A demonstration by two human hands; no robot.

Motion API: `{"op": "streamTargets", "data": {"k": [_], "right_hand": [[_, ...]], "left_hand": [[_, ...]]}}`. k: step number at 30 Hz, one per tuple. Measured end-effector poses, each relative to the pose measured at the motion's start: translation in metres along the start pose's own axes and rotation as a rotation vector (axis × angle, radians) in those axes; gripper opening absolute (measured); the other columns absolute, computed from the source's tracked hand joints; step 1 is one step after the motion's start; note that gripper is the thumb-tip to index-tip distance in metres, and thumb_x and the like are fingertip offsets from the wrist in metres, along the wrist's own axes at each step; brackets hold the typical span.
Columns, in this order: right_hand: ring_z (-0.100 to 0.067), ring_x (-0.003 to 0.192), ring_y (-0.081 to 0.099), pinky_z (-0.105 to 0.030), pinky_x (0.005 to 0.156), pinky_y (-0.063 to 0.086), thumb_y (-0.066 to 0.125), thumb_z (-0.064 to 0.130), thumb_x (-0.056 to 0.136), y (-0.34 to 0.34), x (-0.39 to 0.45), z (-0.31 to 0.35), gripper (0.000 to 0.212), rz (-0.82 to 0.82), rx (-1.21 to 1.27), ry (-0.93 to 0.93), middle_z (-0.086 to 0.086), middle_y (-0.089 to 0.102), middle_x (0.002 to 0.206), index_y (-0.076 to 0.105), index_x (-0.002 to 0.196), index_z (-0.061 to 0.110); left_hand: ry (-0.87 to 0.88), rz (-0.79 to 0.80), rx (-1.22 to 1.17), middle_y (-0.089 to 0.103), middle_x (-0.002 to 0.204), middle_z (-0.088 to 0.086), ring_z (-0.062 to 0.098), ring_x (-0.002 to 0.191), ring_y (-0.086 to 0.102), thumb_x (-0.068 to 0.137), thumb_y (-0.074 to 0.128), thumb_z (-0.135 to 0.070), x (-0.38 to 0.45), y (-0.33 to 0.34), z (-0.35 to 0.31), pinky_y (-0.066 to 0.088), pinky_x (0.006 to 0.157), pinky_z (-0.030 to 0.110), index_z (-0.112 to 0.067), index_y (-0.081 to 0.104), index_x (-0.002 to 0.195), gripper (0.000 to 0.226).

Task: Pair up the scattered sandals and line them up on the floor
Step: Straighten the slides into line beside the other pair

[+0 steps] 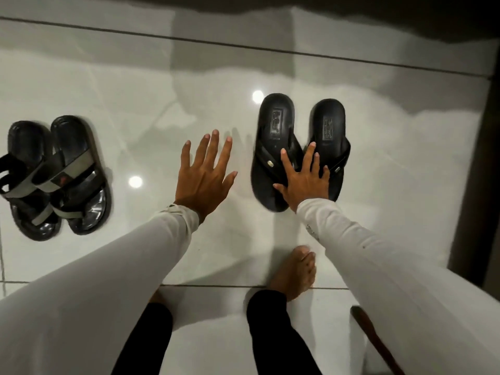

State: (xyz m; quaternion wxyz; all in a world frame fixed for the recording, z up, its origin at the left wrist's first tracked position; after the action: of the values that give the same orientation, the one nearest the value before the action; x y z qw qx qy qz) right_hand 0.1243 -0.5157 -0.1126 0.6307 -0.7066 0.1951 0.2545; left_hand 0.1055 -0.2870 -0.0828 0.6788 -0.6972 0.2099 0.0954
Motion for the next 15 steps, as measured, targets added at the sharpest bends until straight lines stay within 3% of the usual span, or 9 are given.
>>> {"op": "streamTargets", "data": {"k": [7, 15], "right_hand": [[-0.046, 0.149, 0.015, -0.063, 0.113, 0.027, 0.059, 0.058, 0.086, -0.022, 0.032, -0.085, 0.090, -0.015, -0.059, -0.005, -0.028, -0.006, 0.162, 0.005, 0.156, 0.039], [-0.041, 0.151, 0.008, -0.061, 0.115, 0.025, 0.058, 0.059, 0.086, -0.038, 0.051, -0.095, 0.090, 0.018, 0.003, 0.056, -0.027, -0.011, 0.162, 0.005, 0.155, 0.039]], "left_hand": [[0.031, -0.013, -0.011, 0.026, 0.166, 0.020, 0.038, 0.152, 0.031, 0.102, 0.020, -0.055, 0.039, -0.009, -0.050, 0.026, 0.121, 0.062, -0.012, 0.022, 0.160, 0.073], [0.055, -0.038, -0.023, 0.024, 0.167, 0.019, 0.037, 0.153, 0.028, 0.101, 0.016, -0.056, 0.060, -0.021, -0.045, 0.023, 0.123, 0.061, -0.012, 0.021, 0.161, 0.075]]}}
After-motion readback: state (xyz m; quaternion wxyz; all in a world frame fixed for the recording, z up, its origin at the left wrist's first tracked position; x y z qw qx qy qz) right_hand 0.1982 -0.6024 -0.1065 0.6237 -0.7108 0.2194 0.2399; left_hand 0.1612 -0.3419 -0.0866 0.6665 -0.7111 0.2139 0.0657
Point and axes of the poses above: each hand's wrist, its own x-axis towards the middle knuckle, its own y-axis out of the palm, z = x × y, the point moved 1 cm from there along x, towards the middle knuckle
